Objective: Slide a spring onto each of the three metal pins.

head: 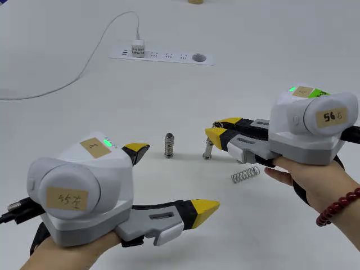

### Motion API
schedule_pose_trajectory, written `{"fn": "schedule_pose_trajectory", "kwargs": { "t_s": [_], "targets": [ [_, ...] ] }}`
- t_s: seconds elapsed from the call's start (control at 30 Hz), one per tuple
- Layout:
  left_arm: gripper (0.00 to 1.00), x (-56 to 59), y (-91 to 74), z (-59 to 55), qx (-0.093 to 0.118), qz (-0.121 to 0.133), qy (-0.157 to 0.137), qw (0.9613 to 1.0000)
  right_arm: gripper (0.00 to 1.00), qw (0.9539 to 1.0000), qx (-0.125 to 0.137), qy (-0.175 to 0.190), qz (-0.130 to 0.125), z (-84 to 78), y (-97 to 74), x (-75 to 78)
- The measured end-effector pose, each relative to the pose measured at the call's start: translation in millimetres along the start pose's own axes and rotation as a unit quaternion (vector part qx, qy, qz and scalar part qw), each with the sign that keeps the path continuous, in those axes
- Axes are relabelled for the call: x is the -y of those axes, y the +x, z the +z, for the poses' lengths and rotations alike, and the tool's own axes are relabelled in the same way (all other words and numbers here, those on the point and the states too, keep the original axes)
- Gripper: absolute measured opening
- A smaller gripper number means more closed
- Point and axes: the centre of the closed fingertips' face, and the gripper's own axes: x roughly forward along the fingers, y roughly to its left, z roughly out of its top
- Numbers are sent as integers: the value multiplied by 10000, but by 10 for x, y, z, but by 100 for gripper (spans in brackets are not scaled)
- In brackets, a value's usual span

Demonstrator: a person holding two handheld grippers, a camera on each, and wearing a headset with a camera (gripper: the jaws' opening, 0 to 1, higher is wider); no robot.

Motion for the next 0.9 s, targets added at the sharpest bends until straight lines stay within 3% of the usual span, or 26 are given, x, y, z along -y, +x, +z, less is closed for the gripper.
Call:
{"fn": "schedule_pose_trajectory", "kwargs": {
  "t_s": [0.9],
  "targets": [
    [88,-15,-8,-6,-2,10,6,10000,12,9989,-469,-59,-54,-293,161,5]
  ]
}}
